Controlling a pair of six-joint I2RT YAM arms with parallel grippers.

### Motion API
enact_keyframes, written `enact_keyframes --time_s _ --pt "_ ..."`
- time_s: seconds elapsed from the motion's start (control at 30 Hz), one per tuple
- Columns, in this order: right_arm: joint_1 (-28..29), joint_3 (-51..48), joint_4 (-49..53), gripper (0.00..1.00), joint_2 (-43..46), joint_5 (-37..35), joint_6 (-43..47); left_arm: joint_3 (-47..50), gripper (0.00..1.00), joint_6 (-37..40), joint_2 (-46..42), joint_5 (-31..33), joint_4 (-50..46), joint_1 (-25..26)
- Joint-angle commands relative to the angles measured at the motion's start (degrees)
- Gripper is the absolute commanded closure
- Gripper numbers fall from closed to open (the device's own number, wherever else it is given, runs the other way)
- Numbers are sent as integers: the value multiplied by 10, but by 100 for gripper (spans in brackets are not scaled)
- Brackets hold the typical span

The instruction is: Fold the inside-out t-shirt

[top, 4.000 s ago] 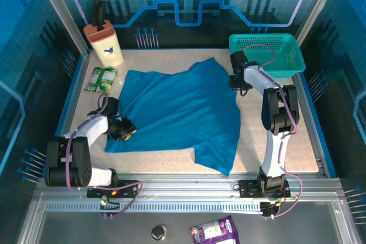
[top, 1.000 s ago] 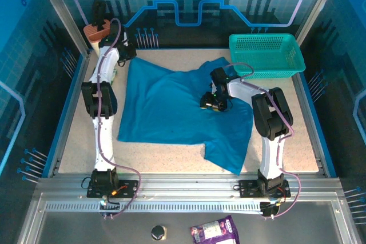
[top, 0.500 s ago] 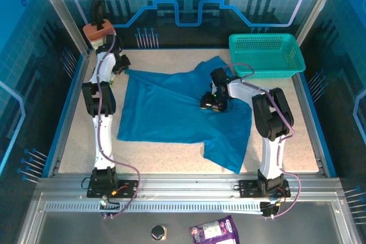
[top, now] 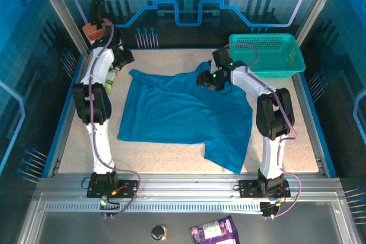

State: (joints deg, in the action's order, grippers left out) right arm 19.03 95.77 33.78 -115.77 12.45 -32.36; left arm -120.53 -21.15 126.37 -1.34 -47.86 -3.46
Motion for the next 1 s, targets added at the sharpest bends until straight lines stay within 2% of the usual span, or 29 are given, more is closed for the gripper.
enact_keyframes --time_s 0.0,0.2,0.33,0.4,0.5,0.67,0.97 --pt "-43 74 -2 40 -58 17 4 135 69 -19 -113 -12 19 34" --pt "-78 260 20 40 -196 48 6 409 74 -57 -269 -23 52 82" --pt "-83 388 49 40 -288 62 12 543 77 -90 -315 -42 80 101" --pt "-82 419 45 40 -318 67 12 589 77 -103 -321 -57 93 103" --pt "-82 430 24 40 -344 65 8 645 77 -121 -326 -75 106 103" --pt "-83 430 -2 38 -365 15 21 707 78 -138 -345 -65 95 100" --pt "-98 456 -29 36 -417 -31 24 837 77 -178 -435 -105 113 47"
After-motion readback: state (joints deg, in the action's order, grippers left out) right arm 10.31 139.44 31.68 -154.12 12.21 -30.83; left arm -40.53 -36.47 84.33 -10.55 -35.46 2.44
